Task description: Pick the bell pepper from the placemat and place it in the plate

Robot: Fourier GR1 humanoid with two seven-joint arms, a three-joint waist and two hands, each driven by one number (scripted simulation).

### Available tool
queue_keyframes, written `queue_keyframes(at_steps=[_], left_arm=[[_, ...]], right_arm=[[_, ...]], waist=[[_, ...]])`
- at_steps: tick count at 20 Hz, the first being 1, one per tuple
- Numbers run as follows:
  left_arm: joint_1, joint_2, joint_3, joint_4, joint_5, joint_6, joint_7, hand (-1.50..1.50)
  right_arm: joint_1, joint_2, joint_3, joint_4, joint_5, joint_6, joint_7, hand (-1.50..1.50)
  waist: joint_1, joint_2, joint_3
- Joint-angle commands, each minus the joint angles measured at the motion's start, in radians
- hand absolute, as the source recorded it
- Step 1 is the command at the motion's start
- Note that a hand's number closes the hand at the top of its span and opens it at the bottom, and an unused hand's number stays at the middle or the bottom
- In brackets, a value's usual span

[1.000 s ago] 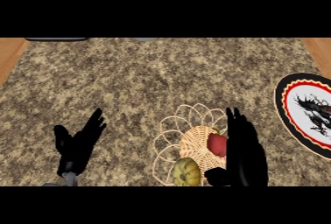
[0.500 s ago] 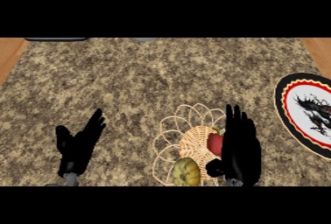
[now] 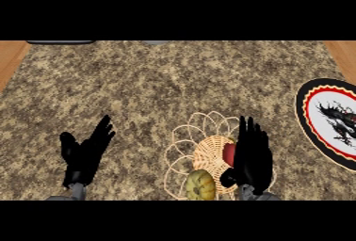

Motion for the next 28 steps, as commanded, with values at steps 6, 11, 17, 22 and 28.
queue_keyframes(at_steps=[6, 11, 17, 22, 28], left_arm=[[0.038, -0.030, 0.007, 0.017, -0.019, -0.017, -0.014, 0.00], [0.032, -0.029, 0.011, -0.024, -0.035, -0.022, 0.035, 0.00], [-0.016, -0.034, 0.038, -0.006, -0.025, -0.018, 0.065, 0.00], [0.012, -0.049, 0.028, 0.009, -0.037, -0.026, 0.004, 0.00], [-0.022, -0.007, 0.075, 0.026, -0.019, -0.052, 0.023, 0.00]], right_arm=[[-0.091, -0.006, -0.034, 0.189, 0.024, 0.015, -0.095, 1.50], [-0.034, -0.011, 0.003, 0.160, 0.085, -0.005, -0.095, 1.50], [0.212, -0.033, 0.180, -0.129, 0.015, -0.012, -0.200, 1.50], [0.178, -0.038, 0.200, -0.212, 0.050, -0.247, -0.308, 1.50], [0.250, -0.096, 0.154, -0.411, 0.128, -0.387, -0.289, 1.50]], waist=[[0.004, 0.002, -0.002], [0.002, 0.002, -0.002], [-0.014, -0.001, -0.002], [-0.011, -0.003, -0.001], [-0.017, -0.001, -0.001]])
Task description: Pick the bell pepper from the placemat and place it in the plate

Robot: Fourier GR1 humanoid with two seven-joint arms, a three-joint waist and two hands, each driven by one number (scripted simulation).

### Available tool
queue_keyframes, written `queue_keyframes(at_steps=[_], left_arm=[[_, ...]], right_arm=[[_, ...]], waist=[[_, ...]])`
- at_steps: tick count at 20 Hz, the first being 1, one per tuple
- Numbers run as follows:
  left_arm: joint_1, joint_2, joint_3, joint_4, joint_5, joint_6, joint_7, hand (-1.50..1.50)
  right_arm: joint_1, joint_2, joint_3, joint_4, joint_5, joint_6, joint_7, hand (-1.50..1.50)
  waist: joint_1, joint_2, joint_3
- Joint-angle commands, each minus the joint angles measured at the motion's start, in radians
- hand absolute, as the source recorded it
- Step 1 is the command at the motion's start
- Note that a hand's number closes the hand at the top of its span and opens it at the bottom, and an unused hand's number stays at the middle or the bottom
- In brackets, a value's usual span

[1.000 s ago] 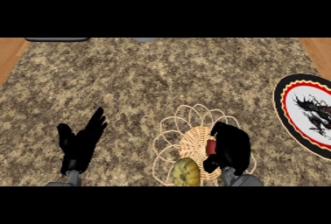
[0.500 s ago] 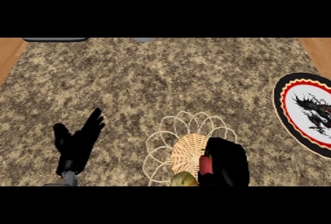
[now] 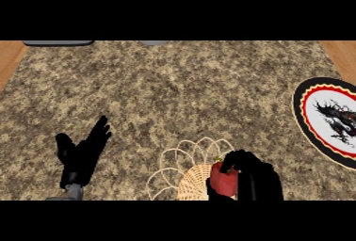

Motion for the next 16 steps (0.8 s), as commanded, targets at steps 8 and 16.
queue_keyframes(at_steps=[8, 16], left_arm=[[-0.009, -0.006, -0.002, 0.016, -0.009, -0.014, 0.017, 0.00], [-0.003, -0.066, -0.028, 0.045, -0.051, 0.026, -0.028, 0.00]], right_arm=[[0.115, -0.038, -0.213, -0.228, -0.158, -0.264, -0.017, 1.50], [0.057, -0.205, -0.556, -0.045, -0.607, -0.461, -0.268, 1.50]], waist=[[0.003, 0.006, -0.002], [0.007, 0.007, -0.001]])
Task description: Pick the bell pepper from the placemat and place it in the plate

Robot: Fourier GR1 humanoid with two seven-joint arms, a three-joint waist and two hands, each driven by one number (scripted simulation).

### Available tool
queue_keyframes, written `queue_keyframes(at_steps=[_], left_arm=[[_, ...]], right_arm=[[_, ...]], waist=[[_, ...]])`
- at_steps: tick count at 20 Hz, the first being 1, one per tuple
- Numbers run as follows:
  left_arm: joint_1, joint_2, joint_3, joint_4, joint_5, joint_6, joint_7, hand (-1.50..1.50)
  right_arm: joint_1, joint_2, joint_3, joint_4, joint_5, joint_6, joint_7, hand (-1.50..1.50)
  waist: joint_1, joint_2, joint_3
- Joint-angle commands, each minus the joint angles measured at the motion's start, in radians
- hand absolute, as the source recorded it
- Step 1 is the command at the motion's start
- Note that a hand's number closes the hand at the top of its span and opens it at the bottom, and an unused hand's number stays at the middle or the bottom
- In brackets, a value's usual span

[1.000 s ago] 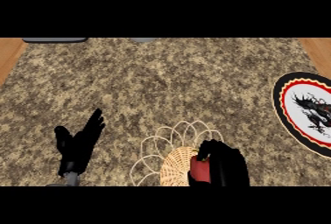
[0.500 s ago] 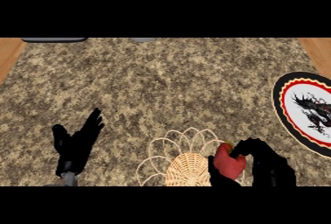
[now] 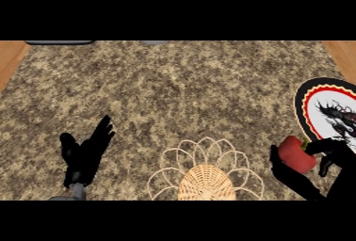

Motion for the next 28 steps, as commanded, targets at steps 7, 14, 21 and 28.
queue_keyframes(at_steps=[7, 14, 21, 28], left_arm=[[0.021, -0.015, -0.023, -0.017, -0.028, 0.005, 0.001, 0.00], [-0.058, -0.009, 0.014, 0.047, -0.009, -0.015, 0.036, 0.00], [-0.077, -0.011, 0.014, 0.023, -0.012, -0.023, 0.061, 0.00], [-0.055, -0.053, -0.033, 0.015, -0.052, 0.011, 0.044, 0.00]], right_arm=[[-0.192, -0.207, -0.409, 0.427, -0.448, -0.096, -0.327, 1.50], [-0.414, -0.265, -0.546, 0.888, -0.650, -0.020, -0.700, 1.50], [-0.640, -0.376, -0.682, 1.344, -0.727, 0.084, -0.955, 1.50], [-0.693, -0.483, -0.545, 1.592, -0.596, 0.324, -0.766, -1.50]], waist=[[0.013, 0.005, -0.001], [0.015, 0.008, -0.002], [0.030, 0.012, -0.001], [0.051, 0.019, 0.001]])
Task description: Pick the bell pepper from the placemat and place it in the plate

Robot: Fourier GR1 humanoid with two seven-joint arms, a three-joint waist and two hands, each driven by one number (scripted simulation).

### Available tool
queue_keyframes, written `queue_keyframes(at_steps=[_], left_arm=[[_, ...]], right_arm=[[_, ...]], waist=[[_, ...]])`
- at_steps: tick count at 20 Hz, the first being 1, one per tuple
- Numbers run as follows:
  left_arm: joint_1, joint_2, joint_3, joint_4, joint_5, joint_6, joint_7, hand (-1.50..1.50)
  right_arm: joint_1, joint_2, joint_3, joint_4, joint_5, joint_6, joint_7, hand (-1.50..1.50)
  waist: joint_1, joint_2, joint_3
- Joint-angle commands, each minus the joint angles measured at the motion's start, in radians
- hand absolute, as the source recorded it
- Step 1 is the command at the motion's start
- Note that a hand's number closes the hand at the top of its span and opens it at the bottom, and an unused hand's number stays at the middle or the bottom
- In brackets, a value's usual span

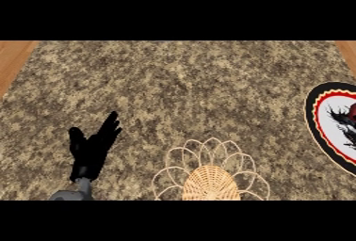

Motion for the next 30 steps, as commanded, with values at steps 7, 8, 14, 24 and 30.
queue_keyframes(at_steps=[7, 8, 14, 24, 30], left_arm=[[0.035, 0.014, 0.017, -0.009, 0.012, -0.017, -0.007, 0.00], [-0.007, 0.004, 0.022, 0.018, 0.014, -0.011, 0.003, 0.00], [0.068, 0.009, 0.002, -0.054, 0.011, -0.018, 0.010, 0.00], [0.016, -0.018, 0.023, 0.035, -0.009, 0.002, -0.022, 0.00], [0.003, -0.007, 0.038, 0.011, 0.001, -0.001, 0.033, 0.00]], right_arm=[[-0.108, -0.008, -0.112, 0.240, -0.106, 0.184, -0.330, -1.50], [-0.137, 0.024, -0.134, 0.244, -0.129, 0.165, -0.338, -1.50], [-0.130, -0.039, -0.283, 0.309, -0.266, 0.253, -0.434, -1.50], [0.011, -0.173, -0.298, 0.379, -0.318, 0.702, -0.481, -1.50], [0.159, -0.156, -0.252, 0.373, -0.288, 0.824, -0.634, -1.50]], waist=[[-0.003, 0.002, 0.002], [-0.003, 0.005, 0.003], [-0.010, -0.002, 0.001], [-0.036, -0.008, -0.002], [-0.040, -0.010, -0.002]])
